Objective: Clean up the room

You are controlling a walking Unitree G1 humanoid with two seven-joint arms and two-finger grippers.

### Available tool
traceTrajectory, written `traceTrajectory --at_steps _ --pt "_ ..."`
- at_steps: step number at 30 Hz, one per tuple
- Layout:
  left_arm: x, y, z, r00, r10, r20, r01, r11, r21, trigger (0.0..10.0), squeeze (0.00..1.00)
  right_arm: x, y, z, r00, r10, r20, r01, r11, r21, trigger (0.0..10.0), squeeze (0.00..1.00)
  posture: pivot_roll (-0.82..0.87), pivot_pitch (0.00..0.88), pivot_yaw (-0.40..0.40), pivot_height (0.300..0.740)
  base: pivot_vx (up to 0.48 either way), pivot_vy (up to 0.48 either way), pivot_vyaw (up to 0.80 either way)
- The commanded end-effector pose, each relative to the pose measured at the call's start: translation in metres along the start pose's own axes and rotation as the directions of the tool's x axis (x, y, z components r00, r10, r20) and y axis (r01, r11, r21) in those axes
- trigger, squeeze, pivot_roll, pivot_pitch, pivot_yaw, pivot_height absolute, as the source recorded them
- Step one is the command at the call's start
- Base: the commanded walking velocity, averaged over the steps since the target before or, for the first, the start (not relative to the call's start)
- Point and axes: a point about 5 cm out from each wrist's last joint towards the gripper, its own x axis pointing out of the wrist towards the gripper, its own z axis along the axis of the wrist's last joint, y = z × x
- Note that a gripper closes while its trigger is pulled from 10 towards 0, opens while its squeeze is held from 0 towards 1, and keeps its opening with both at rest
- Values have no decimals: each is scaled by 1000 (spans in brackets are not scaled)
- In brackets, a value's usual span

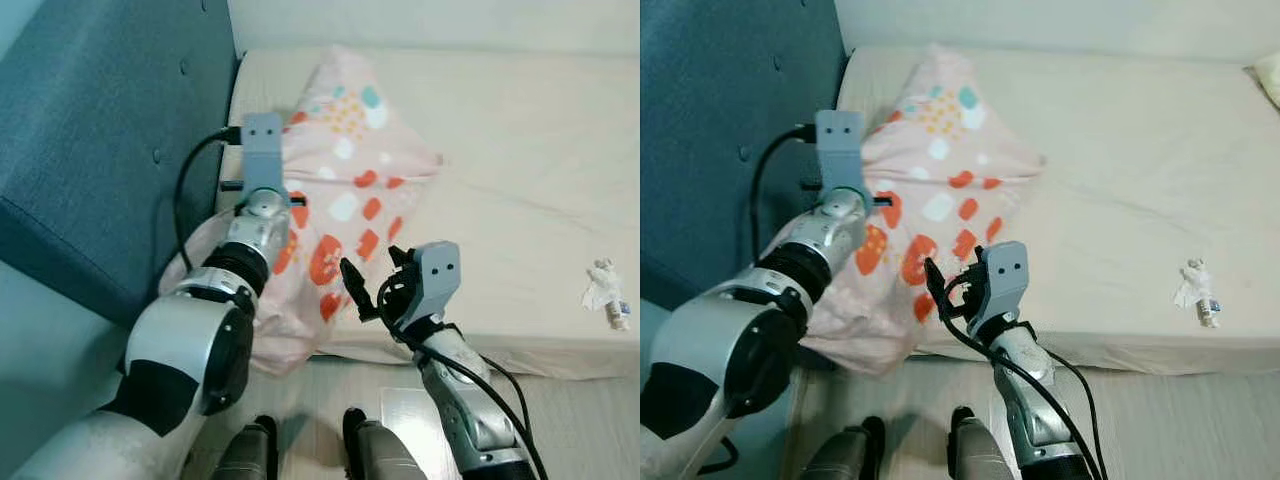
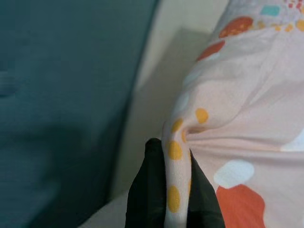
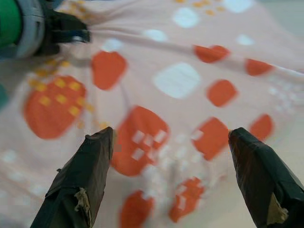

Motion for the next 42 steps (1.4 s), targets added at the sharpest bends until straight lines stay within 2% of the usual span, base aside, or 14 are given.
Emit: traceTrajectory --at_steps 1,12,15,16,17,19,25,28,31,32,34,38,40,42 --pt "2 6 10 998 49 35 -49 999 -14 10000 0 -4 1 -6 1000 -7 -21 7 1000 5 10000 0 -24 236 107 740 0 0 0" --pt "14 48 -21 979 202 -30 -202 979 -5 10000 0 -3 2 -7 1000 0 -27 0 1000 7 10000 0 -7 228 93 740 0 0 0" --pt "11 35 -25 995 92 -43 -95 992 -80 10000 0 -1 3 -8 1000 8 -28 -8 1000 6 10000 0 -8 227 91 740 0 0 0" --pt "4 6 -9 993 -115 32 118 986 -117 10000 0 -2 2 -7 1000 11 -28 -11 1000 4 10000 0 -10 226 88 740 0 0 0" --pt "4 6 -9 993 -115 32 118 986 -117 10000 0 -2 2 -7 1000 11 -28 -11 1000 4 10000 0 -10 226 88 740 0 0 0" --pt "-17 -41 24 894 -416 167 430 901 -59 10000 0 -2 1 -7 1000 11 -28 -11 1000 2 10000 0 -11 226 87 740 0 0 0" --pt "-38 -68 66 808 -511 294 550 833 -65 10000 0 -1 1 -6 1000 8 -27 -8 1000 0 10000 0 -22 226 89 740 0 0 0" --pt "-41 -59 108 844 -376 383 467 866 -179 10000 0 -2 1 -6 1000 2 -23 -2 1000 0 10000 0 -43 221 99 740 0 0 0" --pt "-41 -56 113 854 -342 391 444 872 -206 10000 0 -2 1 -6 1000 0 -23 0 1000 0 10000 0 -43 221 99 740 0 0 0" --pt "-32 -34 127 900 -212 381 342 885 -317 10000 0 -6 0 -6 1000 -13 -23 13 1000 1 10000 0 -49 222 109 740 0 0 0" --pt "-29 -26 131 913 -170 371 309 883 -355 10000 0 -7 0 -7 1000 -17 -24 17 1000 2 10000 0 -49 222 109 740 0 0 0" --pt "-13 -3 105 970 4 242 82 937 -341 10000 0 -7 1 -9 999 -19 -28 20 1000 7 10000 0 -36 226 114 740 0 0 0" --pt "-13 -3 105 970 4 242 82 937 -341 10000 0 -7 1 -9 999 -19 -28 20 1000 7 10000 0 -36 226 114 740 0 0 0" --pt "-7 3 83 973 73 218 -20 971 -238 10000 0 -6 3 -9 999 -17 -27 18 1000 12 10000 0 -31 232 116 740 0 0 0"
